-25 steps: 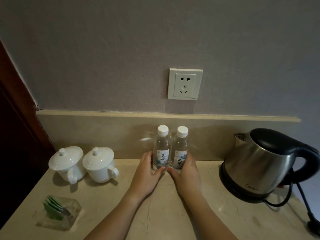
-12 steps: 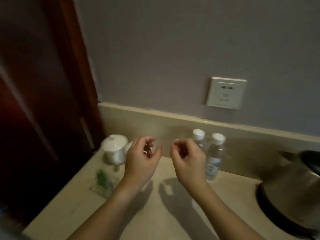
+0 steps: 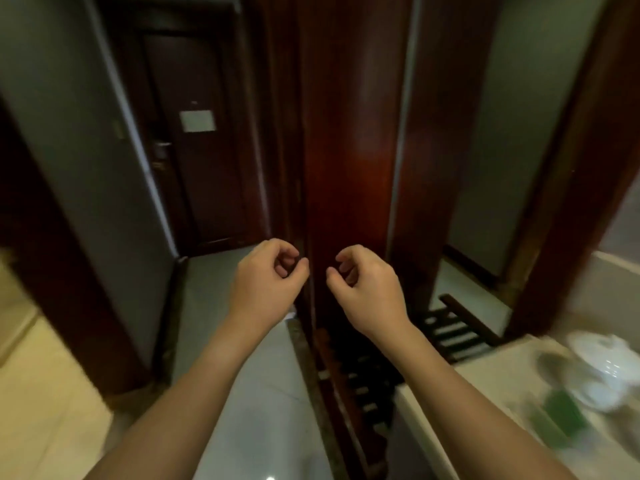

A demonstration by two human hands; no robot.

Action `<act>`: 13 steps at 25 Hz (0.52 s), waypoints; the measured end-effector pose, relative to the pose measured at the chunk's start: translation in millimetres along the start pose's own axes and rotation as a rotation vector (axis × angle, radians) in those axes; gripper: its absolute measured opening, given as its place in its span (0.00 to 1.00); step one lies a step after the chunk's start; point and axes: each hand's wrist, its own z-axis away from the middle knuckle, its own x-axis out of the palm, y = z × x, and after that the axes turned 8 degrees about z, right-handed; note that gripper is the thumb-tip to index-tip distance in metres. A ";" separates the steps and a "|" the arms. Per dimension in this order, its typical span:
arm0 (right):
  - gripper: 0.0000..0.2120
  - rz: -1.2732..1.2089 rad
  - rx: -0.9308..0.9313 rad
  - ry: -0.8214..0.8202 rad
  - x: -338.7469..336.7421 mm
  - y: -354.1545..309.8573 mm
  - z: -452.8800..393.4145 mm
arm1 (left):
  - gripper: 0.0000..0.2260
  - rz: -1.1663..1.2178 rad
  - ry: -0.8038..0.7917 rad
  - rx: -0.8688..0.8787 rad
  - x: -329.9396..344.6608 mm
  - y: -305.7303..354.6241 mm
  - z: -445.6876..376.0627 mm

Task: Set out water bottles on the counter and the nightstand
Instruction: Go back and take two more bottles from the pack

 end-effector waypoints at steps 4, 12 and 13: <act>0.09 -0.127 -0.107 -0.069 89.9 -87.9 -47.1 | 0.05 -0.092 0.133 -0.052 -101.9 -70.8 -35.5; 0.10 -0.235 -0.062 -0.145 225.1 -149.7 -123.7 | 0.04 -0.126 0.153 -0.136 -183.5 -202.5 -98.1; 0.10 -0.247 -0.034 -0.147 240.6 -147.6 -135.2 | 0.04 -0.113 0.152 -0.153 -182.2 -218.5 -107.9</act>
